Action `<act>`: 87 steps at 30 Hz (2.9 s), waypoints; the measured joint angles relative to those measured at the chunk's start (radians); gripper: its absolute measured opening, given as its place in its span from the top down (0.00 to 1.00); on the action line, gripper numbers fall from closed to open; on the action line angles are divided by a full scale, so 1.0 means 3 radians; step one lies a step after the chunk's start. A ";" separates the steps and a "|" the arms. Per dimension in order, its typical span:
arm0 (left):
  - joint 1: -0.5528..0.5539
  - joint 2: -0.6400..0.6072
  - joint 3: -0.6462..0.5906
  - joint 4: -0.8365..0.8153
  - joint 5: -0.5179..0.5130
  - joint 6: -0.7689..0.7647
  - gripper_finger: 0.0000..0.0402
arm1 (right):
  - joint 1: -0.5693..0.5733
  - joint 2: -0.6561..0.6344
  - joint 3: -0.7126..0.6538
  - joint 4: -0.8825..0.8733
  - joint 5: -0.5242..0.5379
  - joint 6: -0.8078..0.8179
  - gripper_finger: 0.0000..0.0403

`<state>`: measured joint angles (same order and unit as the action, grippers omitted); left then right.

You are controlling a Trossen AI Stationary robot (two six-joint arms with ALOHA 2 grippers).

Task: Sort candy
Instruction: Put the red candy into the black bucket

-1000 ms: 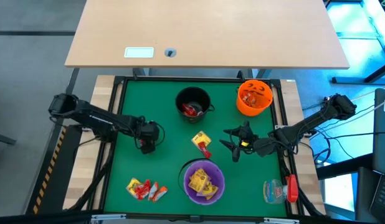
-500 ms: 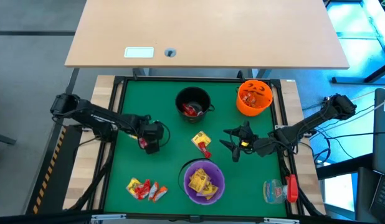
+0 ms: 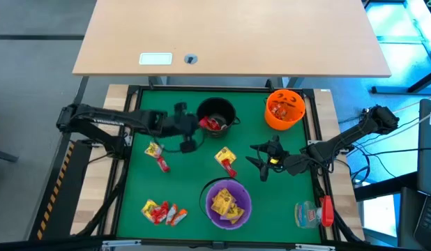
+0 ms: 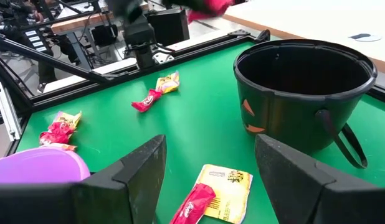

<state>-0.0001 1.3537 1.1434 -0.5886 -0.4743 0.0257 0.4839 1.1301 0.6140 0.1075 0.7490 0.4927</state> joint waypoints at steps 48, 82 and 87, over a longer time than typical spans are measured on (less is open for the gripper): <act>-0.1100 -0.0097 -0.0830 -0.1404 0.1221 -0.0618 0.42 | 0.0000 0.0000 0.0000 0.0006 0.0009 -0.0004 0.40; -0.1124 0.0479 -0.1336 -0.0435 0.0956 -0.0576 0.77 | 0.0000 0.0000 0.0000 -0.0001 0.0009 0.0086 0.40; -0.1073 0.0474 -0.1101 -0.0493 0.0686 -0.0500 0.96 | 0.0000 0.0000 0.0000 0.0001 0.0008 0.0086 0.40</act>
<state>-0.3221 1.4960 0.8131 -0.7365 -0.2686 -0.1243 0.4839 1.1301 0.6140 0.1078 0.7515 0.5186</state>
